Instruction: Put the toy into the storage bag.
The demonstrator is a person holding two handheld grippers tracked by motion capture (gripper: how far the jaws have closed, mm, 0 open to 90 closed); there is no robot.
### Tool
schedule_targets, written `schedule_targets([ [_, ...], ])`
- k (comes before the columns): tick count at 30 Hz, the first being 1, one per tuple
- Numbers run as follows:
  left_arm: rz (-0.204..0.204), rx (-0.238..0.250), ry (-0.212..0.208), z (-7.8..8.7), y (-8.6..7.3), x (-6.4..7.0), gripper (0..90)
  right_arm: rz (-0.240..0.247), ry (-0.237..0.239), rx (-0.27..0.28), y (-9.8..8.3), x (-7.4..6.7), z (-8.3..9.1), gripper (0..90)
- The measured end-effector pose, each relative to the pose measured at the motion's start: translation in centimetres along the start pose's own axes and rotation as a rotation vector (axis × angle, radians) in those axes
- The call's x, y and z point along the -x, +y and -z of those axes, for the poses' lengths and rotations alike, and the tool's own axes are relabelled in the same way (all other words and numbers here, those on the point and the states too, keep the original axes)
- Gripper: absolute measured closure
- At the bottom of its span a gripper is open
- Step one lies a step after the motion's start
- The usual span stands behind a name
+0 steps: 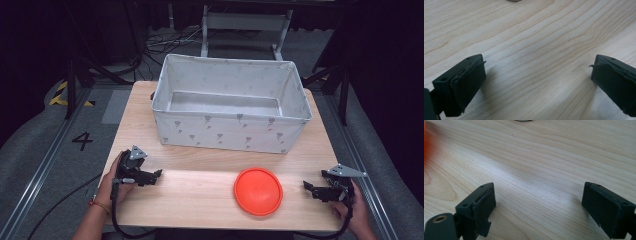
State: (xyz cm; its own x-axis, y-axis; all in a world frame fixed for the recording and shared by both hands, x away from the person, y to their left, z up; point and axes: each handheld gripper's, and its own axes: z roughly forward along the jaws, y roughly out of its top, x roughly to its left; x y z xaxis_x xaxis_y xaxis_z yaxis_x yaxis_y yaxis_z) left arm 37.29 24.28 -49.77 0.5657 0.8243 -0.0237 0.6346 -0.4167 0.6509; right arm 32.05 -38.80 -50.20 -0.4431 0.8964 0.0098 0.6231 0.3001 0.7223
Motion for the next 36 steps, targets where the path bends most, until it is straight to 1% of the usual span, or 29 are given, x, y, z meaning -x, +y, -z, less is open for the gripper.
schedule_targets([
  [3, 0.009, -0.002, 0.006, 0.1, -0.1, -0.4, 0.0, -0.001, 0.001, 0.0, 0.0, 0.0, 0.0, 11.8],
  [7, 0.001, -0.001, 0.008, 0.1, -0.1, -0.6, 0.1, 0.003, 0.005, -0.001, 0.0, 0.1, 0.0, 11.9],
  [9, 0.003, 0.001, 0.006, 0.1, -0.1, -0.5, 0.1, 0.017, 0.019, -0.003, -0.1, 0.2, 0.1, 11.9],
  [11, 0.006, 0.001, 0.006, 0.2, -0.1, -0.5, 0.1, 0.02, 0.024, -0.005, -0.1, 0.3, 0.2, 11.9],
  [12, 0.009, 0.0, 0.006, 0.2, -0.1, -0.5, 0.3, 0.022, 0.027, -0.021, 0.0, 0.3, 0.3, 11.9],
  [13, 0.009, 0.0, 0.007, 0.2, -0.2, -0.5, 0.3, 0.022, 0.027, -0.021, 0.0, 0.3, 0.3, 11.9],
  [15, 0.008, -0.001, 0.008, 0.2, -0.2, -0.4, 0.3, 0.041, 0.039, -0.02, 0.0, 0.4, 0.3, 11.9],
  [16, -0.005, -0.005, 0.001, 0.3, -0.2, -0.6, 0.3, 0.052, 0.049, -0.014, -0.1, 0.4, 0.4, 11.9],
  [17, -0.025, 0.002, -0.003, 0.3, -0.3, -0.7, 0.3, 0.055, 0.053, -0.013, -0.2, 0.4, 0.4, 11.9],
  [18, -0.032, -0.002, -0.025, 0.4, -0.4, -0.9, 0.3, 0.065, 0.057, -0.017, -0.1, 0.4, 0.4, 11.9],
  [19, -0.05, -0.011, -0.037, 0.6, -0.5, -1.0, 0.3, 0.089, 0.056, -0.02, -0.1, 0.4, 0.5, 11.9],
  [20, -0.05, -0.011, -0.037, 0.6, -0.5, -1.0, 0.3, 0.089, 0.056, -0.02, -0.1, 0.4, 0.5, 11.9],
  [21, -0.065, -0.009, -0.054, 0.6, -0.6, -1.2, 0.3, 0.104, 0.051, -0.021, -0.1, 0.3, 0.6, 12.7],
  [22, -0.069, -0.008, -0.062, 0.6, -0.6, -1.3, 0.3, 0.099, 0.079, -0.022, -0.1, 0.2, 0.7, 15.3],
  [23, -0.075, -0.006, -0.061, 0.6, -0.5, -1.4, 0.1, 0.092, 0.104, -0.027, -0.2, 0.3, 0.6, 14.7],
  [25, -0.084, -0.005, -0.057, 0.6, -0.5, -1.4, 0.1, 0.091, 0.118, -0.029, -0.1, 0.4, 0.7, 15.6],
  [27, -0.076, -0.01, -0.064, 0.6, -0.5, -1.4, 0.1, 0.077, 0.153, -0.023, 0.0, 0.4, 0.7, 17.9],
  [28, -0.081, -0.006, -0.06, 0.6, -0.5, -1.4, 0.1, 0.093, 0.171, -0.014, 0.2, 0.2, 0.8, 19.8],
  [29, -0.075, -0.006, -0.065, 0.6, -0.6, -1.4, 0.1, 0.105, 0.171, -0.008, 0.3, 0.0, 0.8, 21.8],
  [30, -0.075, -0.006, -0.065, 0.6, -0.6, -1.4, 0.1, 0.105, 0.171, -0.008, 0.3, 0.0, 0.8, 21.8],
  [32, -0.074, -0.006, -0.065, 0.6, -0.6, -1.4, 0.1, 0.139, 0.185, 0.003, 0.7, -0.6, 1.0, 28.5],
  [33, -0.074, -0.006, -0.066, 0.6, -0.6, -1.4, 0.1, 0.145, 0.19, 0.007, 0.9, -0.9, 1.0, 28.4],
  [35, -0.074, -0.006, -0.065, 0.6, -0.6, -1.4, 0.1, 0.16, 0.219, 0.011, 1.4, -1.5, 1.1, 28.4],
  [36, -0.075, -0.006, -0.063, 0.6, -0.6, -1.4, 0.1, 0.168, 0.222, 0.012, 1.6, -1.8, 1.1, 27.7],
])
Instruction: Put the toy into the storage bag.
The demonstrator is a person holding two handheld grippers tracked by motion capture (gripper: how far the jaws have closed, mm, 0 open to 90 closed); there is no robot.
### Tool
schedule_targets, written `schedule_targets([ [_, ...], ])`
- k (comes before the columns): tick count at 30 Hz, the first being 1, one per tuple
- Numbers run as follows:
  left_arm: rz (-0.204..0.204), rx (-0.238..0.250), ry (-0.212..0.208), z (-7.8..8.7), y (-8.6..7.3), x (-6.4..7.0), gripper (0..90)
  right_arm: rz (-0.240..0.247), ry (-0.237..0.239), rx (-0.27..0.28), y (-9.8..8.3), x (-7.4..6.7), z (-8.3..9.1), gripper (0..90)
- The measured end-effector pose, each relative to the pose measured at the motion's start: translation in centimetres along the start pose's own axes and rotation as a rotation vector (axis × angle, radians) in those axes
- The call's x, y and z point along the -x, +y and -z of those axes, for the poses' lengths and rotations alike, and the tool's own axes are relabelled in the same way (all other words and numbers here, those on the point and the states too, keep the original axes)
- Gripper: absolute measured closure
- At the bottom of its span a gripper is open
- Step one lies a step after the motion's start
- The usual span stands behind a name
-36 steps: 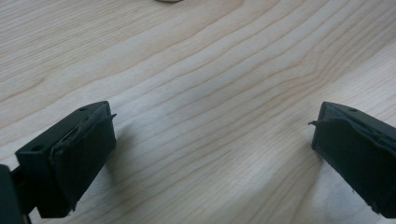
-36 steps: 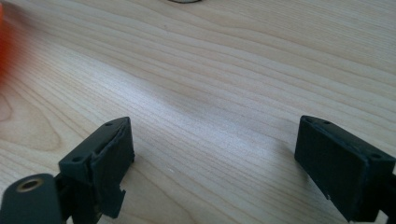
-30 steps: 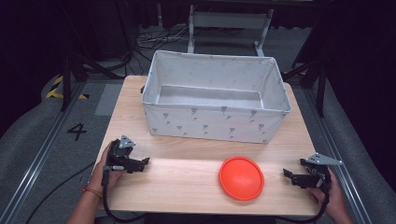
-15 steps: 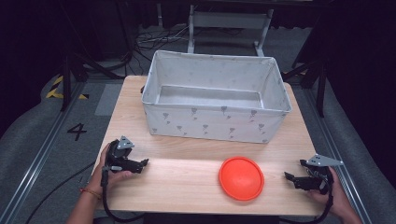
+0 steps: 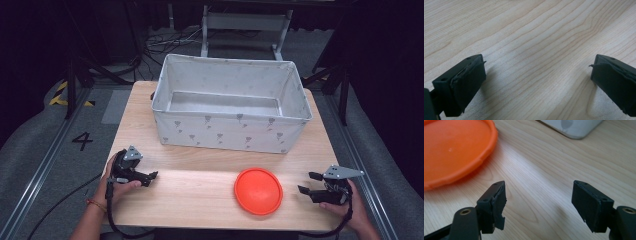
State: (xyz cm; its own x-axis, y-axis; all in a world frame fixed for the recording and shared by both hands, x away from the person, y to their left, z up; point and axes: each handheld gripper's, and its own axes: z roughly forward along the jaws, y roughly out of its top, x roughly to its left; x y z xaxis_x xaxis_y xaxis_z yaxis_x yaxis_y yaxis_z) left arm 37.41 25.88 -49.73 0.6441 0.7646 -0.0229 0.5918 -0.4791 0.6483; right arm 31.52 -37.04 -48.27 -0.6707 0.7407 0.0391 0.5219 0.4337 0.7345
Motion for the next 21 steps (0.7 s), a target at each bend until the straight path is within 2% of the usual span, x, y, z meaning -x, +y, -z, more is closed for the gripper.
schedule_targets([
  [4, 0.001, 0.0, -0.002, 0.0, 0.0, 0.0, 0.1, 0.026, 0.051, -0.005, 1.3, -1.1, -0.5, 25.7],
  [8, 0.0, 0.002, 0.0, 0.0, 0.0, 0.0, 0.3, 0.074, 0.123, -0.039, 2.7, -2.6, -1.7, 25.5],
  [9, -0.011, 0.004, 0.007, 0.1, -0.1, -0.1, 0.5, 0.084, 0.14, -0.048, 3.1, -2.9, -2.0, 25.3],
  [10, 0.001, 0.002, 0.003, 0.1, -0.1, 0.0, 0.5, 0.095, 0.149, -0.06, 3.6, -3.3, -2.5, 24.0],
  [12, -0.002, 0.003, 0.003, 0.2, -0.2, 0.0, 0.5, 0.11, 0.167, -0.08, 4.4, -3.7, -3.4, 22.9],
  [14, -0.001, 0.003, 0.003, 0.2, -0.2, 0.0, 0.5, 0.117, 0.172, -0.09, 4.8, -3.8, -3.7, 22.8],
  [16, 0.0, 0.003, 0.002, 0.2, -0.2, 0.0, 0.5, 0.104, 0.22, -0.107, 5.8, -4.1, -4.7, 21.9],
  [17, 0.0, 0.003, 0.002, 0.2, -0.2, 0.0, 0.5, 0.104, 0.22, -0.107, 5.8, -4.1, -4.7, 21.9],
  [20, -0.003, 0.004, 0.004, 0.2, -0.2, 0.0, 0.5, 0.147, 0.199, -0.132, 6.8, -4.8, -5.6, 21.2],
  [21, -0.003, 0.004, 0.005, 0.2, -0.2, 0.0, 0.5, 0.148, 0.208, -0.141, 7.1, -5.0, -6.0, 21.3],
])
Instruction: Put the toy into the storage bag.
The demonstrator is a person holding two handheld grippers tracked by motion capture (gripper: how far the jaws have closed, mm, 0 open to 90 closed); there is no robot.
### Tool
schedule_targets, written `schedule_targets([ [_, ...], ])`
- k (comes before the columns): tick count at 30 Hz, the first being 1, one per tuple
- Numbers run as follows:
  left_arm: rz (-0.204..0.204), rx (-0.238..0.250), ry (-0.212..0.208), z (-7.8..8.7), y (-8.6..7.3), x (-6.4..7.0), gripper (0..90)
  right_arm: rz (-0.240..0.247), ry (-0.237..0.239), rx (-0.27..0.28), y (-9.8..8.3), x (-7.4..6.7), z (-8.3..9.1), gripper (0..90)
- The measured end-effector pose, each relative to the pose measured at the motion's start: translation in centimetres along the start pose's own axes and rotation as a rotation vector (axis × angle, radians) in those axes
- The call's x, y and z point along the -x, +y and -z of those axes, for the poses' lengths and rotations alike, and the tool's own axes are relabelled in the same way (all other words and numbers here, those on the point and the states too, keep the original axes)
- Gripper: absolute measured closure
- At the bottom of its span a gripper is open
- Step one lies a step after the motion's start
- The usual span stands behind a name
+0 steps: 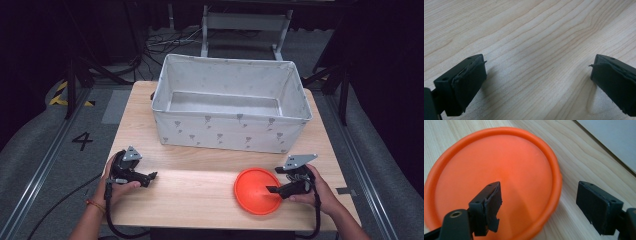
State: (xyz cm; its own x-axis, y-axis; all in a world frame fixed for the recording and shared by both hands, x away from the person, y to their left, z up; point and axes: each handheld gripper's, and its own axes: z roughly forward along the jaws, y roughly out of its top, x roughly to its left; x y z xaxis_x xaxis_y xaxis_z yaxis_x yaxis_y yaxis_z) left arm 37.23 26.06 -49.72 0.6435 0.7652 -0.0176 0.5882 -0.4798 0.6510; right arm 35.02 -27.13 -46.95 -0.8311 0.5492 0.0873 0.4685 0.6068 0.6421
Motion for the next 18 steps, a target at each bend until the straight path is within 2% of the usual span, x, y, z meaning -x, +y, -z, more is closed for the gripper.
schedule_targets([
  [1, 0.002, 0.0, -0.001, 0.0, 0.0, 0.0, 0.5, -0.006, 0.016, -0.008, 0.2, 0.0, -0.4, 21.3],
  [4, 0.005, -0.004, -0.004, 0.0, 0.0, 0.0, 0.4, 0.019, 0.02, -0.066, 0.7, 0.0, -1.7, 21.8],
  [5, 0.009, -0.003, -0.005, -0.1, 0.0, 0.0, 0.3, 0.014, 0.016, -0.075, 0.7, 0.0, -2.0, 21.8],
  [7, -0.008, 0.0, 0.002, -0.1, 0.1, -0.1, 0.3, 0.003, 0.021, -0.074, 0.8, 0.0, -2.4, 19.8],
  [10, -0.006, 0.0, 0.001, -0.1, 0.1, -0.1, 0.3, 0.015, 0.014, -0.072, 0.8, -0.2, -2.5, 19.8],
  [12, -0.007, -0.001, 0.002, -0.1, 0.1, -0.1, 0.3, 0.036, 0.018, -0.072, 0.8, -0.4, -2.5, 23.4],
  [15, -0.002, -0.001, 0.001, -0.1, 0.1, -0.1, 0.2, 0.028, 0.006, -0.077, 0.9, -0.5, -2.5, 26.1],
  [18, 0.005, 0.0, -0.004, -0.1, 0.1, -0.1, 0.2, 0.008, 0.0, -0.068, 0.9, -0.3, -2.3, 35.7],
])
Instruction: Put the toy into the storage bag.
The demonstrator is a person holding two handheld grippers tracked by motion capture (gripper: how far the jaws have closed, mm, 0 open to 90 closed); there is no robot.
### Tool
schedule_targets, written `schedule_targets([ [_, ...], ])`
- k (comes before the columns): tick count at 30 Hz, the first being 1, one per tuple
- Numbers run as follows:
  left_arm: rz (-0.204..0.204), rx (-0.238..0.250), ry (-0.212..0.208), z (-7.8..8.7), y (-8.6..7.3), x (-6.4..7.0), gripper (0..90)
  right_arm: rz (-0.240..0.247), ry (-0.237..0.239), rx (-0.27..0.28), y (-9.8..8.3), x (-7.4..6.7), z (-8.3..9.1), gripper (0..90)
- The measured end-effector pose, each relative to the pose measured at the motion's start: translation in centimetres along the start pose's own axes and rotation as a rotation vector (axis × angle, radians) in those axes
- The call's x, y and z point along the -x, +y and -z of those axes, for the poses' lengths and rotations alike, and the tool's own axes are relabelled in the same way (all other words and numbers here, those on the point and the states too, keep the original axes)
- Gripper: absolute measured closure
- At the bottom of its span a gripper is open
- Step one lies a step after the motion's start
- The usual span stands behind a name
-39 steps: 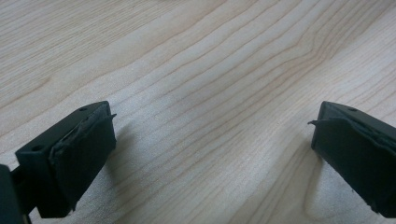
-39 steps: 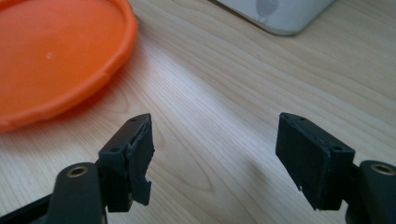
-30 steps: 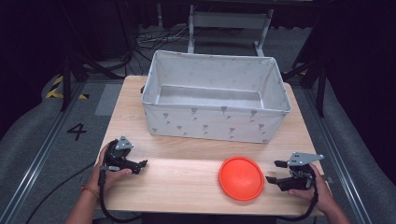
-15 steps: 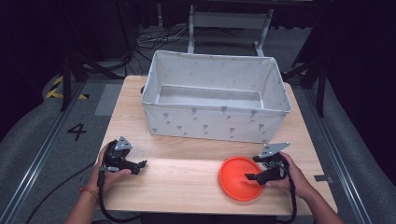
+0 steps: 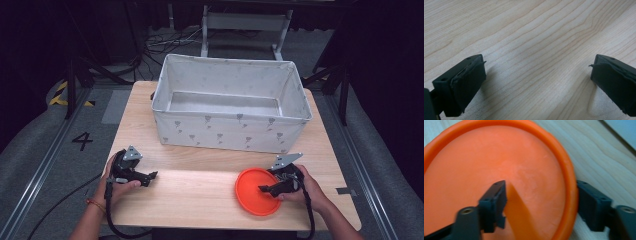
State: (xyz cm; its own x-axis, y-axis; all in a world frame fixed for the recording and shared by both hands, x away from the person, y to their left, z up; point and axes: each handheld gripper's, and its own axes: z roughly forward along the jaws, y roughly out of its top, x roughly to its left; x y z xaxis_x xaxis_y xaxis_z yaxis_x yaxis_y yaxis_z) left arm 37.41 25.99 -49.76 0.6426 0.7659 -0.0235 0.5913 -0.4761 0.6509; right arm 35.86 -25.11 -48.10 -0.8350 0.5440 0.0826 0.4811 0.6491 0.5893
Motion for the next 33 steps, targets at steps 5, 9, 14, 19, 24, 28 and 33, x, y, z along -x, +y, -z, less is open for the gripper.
schedule_targets([
  [5, -0.002, -0.001, 0.0, 0.0, 0.0, 0.0, 0.2, -0.032, 0.039, 0.036, -0.2, 0.9, 0.2, 52.9],
  [9, -0.002, -0.001, 0.0, 0.0, 0.0, 0.0, 0.2, -0.066, 0.068, 0.042, -0.2, 1.5, 0.2, 60.2],
  [14, 0.001, -0.001, -0.002, 0.0, 0.0, 0.0, 0.2, -0.089, 0.099, 0.06, -0.3, 2.0, 0.4, 66.9],
  [19, 0.001, 0.0, -0.001, 0.0, 0.0, 0.0, 0.2, -0.068, 0.11, 0.087, 0.1, 2.0, 1.3, 73.3],
  [24, 0.001, -0.001, -0.002, 0.0, 0.0, 0.0, 0.2, -0.03, 0.097, 0.101, 0.6, 1.4, 2.3, 76.6],
  [28, 0.001, -0.001, -0.001, 0.0, 0.0, 0.0, 0.2, -0.001, 0.101, 0.122, 1.1, 1.0, 3.2, 79.3],
  [33, -0.001, -0.001, 0.001, 0.0, 0.0, 0.0, 0.2, 0.071, 0.093, 0.155, 2.4, -0.1, 5.7, 82.0],
])
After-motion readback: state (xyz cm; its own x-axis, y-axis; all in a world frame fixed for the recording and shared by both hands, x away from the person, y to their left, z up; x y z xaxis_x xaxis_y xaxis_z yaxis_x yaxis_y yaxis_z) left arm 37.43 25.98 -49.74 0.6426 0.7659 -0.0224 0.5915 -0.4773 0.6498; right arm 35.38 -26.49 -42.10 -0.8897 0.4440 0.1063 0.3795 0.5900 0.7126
